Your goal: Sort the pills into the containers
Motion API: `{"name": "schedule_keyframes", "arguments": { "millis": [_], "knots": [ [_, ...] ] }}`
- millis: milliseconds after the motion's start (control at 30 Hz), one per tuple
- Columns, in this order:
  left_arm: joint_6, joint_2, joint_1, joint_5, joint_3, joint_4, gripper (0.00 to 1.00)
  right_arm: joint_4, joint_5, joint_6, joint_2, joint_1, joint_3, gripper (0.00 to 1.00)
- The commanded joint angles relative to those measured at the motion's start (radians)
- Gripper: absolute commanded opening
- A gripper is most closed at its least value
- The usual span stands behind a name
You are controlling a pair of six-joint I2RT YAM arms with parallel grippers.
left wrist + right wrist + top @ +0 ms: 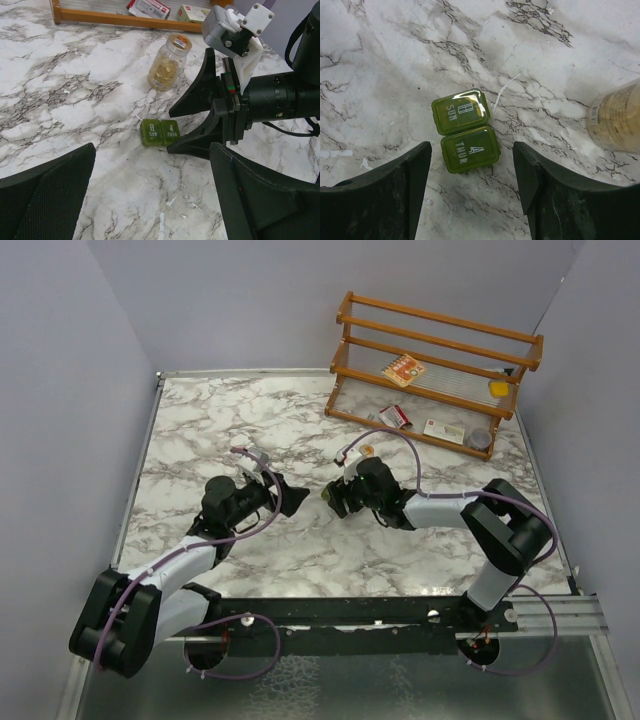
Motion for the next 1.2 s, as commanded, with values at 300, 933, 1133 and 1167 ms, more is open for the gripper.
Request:
{"name": "schedule_keyframes", "arguments": {
  "millis": [300,933,1133,1167],
  "knots": [
    [-0.035,-0.007,0.045,0.004,-0.022,0.038,0.97,0.017,0.057,-0.011,0.028,0.004,0.012,0.65],
    [-0.046,0.013,0.062,0.013,-0.021,0.044,0.95,0.001,0.045,-0.027,0.048,0.005,0.035,0.61],
    [-0.049,0.017,0.064,0.014,-0.019,0.045,0.95,-0.006,0.039,-0.03,0.058,0.006,0.048,0.61],
    [-0.049,0.017,0.065,0.014,-0.019,0.044,0.95,-0.004,0.037,-0.03,0.058,0.006,0.048,0.59]
  ]
}}
